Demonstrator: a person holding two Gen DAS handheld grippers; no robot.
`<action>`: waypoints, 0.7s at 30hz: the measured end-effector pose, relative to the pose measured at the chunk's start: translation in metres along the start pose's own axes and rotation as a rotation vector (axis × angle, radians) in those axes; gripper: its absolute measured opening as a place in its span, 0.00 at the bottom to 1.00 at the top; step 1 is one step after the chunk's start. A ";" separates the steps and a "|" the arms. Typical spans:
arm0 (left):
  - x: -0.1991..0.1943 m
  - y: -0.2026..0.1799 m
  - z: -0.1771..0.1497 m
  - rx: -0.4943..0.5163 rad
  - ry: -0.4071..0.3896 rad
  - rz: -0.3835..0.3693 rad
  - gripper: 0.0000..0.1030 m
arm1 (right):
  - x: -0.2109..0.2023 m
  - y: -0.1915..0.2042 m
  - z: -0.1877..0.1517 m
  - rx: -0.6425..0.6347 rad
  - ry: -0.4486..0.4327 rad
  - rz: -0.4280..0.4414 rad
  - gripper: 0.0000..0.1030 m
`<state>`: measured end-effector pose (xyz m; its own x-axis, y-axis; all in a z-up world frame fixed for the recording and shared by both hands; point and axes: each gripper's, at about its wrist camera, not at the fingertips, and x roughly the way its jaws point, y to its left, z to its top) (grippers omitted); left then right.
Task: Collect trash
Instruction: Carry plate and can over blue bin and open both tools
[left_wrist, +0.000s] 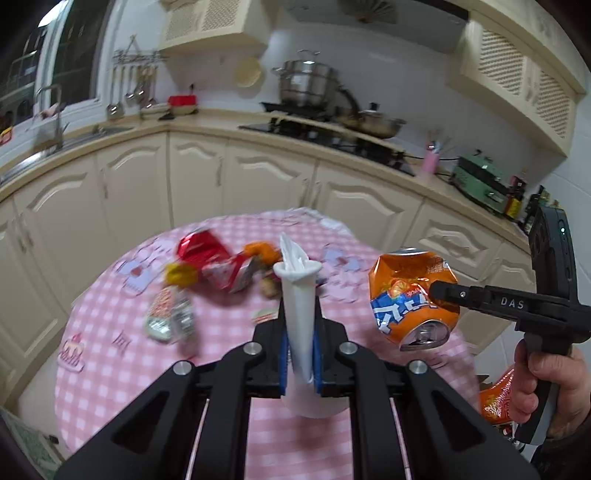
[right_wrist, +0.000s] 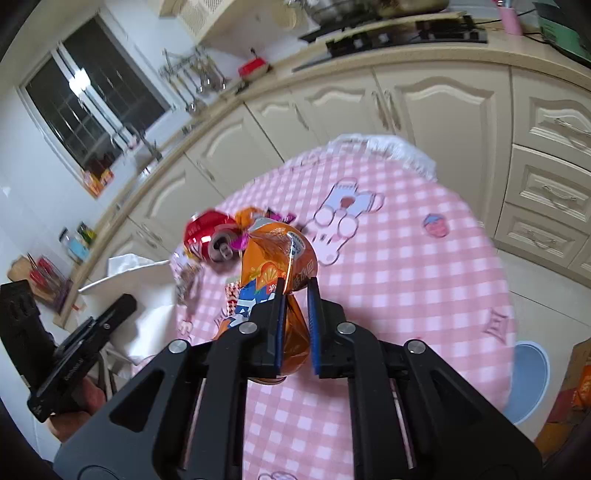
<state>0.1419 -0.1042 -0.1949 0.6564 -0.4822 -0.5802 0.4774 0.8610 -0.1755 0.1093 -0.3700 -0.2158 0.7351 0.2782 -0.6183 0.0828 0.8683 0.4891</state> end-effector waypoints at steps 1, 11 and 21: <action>0.001 -0.009 0.003 0.012 -0.005 -0.015 0.09 | -0.010 -0.006 0.001 0.010 -0.017 0.003 0.11; 0.050 -0.180 0.008 0.197 0.042 -0.310 0.09 | -0.145 -0.150 -0.017 0.229 -0.211 -0.177 0.11; 0.160 -0.334 -0.071 0.353 0.343 -0.480 0.09 | -0.176 -0.309 -0.103 0.538 -0.147 -0.426 0.11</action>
<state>0.0461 -0.4576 -0.2862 0.1298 -0.6686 -0.7322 0.8690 0.4323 -0.2408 -0.1147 -0.6450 -0.3219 0.6451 -0.1324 -0.7526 0.6773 0.5550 0.4829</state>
